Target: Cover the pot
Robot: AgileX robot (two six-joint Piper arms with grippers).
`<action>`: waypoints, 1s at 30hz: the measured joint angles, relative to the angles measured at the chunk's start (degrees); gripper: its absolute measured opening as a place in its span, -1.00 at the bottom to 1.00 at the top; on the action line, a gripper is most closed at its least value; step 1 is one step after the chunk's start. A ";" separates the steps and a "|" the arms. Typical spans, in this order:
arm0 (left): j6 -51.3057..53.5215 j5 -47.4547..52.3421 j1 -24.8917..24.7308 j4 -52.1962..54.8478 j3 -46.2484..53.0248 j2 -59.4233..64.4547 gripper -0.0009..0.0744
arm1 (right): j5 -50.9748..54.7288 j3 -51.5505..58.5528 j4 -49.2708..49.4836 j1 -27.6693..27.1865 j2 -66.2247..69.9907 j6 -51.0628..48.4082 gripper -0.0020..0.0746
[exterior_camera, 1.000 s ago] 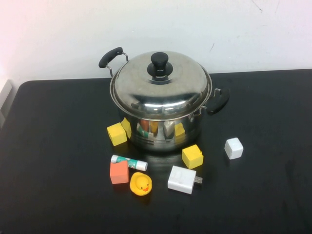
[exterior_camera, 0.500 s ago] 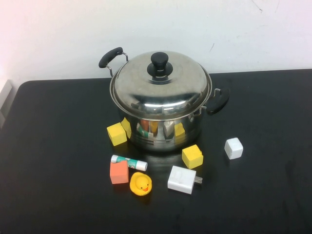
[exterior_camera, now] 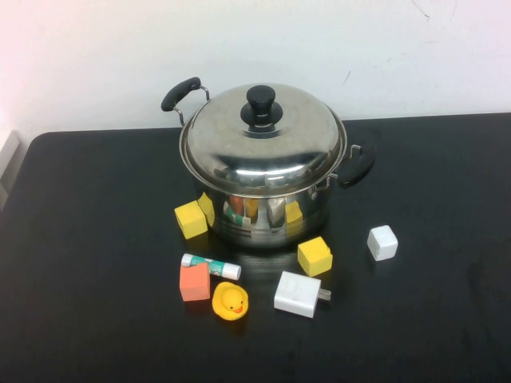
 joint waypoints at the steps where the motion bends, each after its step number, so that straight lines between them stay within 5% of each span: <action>1: 0.00 0.00 0.00 0.02 0.00 0.00 -0.98 | 0.00 0.00 0.00 0.00 0.00 0.00 -0.95; 30: 0.39 0.00 -2.24 0.12 0.00 0.00 -0.98 | 0.00 0.00 0.00 0.00 0.00 0.00 -0.95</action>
